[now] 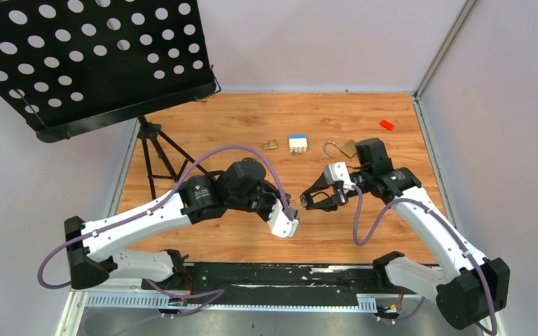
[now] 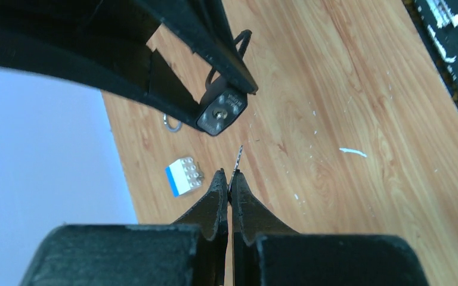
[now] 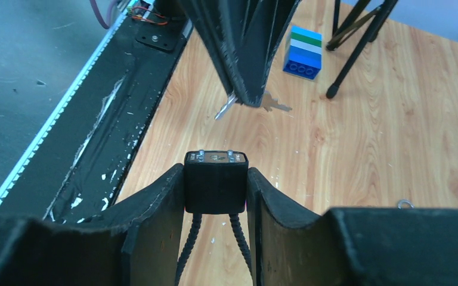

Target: Unlock with the key

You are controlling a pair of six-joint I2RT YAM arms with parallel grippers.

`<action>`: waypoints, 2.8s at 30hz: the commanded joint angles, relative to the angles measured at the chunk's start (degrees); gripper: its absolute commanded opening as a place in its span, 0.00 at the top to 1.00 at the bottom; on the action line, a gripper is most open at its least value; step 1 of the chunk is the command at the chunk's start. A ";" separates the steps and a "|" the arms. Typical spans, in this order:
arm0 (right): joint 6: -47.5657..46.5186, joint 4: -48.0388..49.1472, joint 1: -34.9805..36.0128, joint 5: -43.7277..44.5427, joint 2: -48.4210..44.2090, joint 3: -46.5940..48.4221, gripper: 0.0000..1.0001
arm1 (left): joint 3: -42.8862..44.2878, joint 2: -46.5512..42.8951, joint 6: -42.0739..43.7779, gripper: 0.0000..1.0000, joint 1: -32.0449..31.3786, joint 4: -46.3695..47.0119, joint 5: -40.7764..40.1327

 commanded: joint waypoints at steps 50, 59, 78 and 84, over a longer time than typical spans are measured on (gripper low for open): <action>1.16 1.86 3.19 -3.07 5.34 1.18 1.00 | -3.82 2.11 10.59 1.00 -11.79 7.44 -21.14; 2.98 2.27 3.26 -4.04 6.89 1.73 1.00 | -5.74 1.97 12.62 1.00 -12.51 9.69 -23.59; 2.49 -1.96 3.12 -8.29 14.53 4.70 1.00 | -8.95 -0.13 14.72 1.00 -14.18 9.65 -22.88; 2.99 -2.29 3.17 -9.13 15.74 5.36 1.00 | -9.17 -0.12 14.89 1.00 -14.25 8.54 -21.25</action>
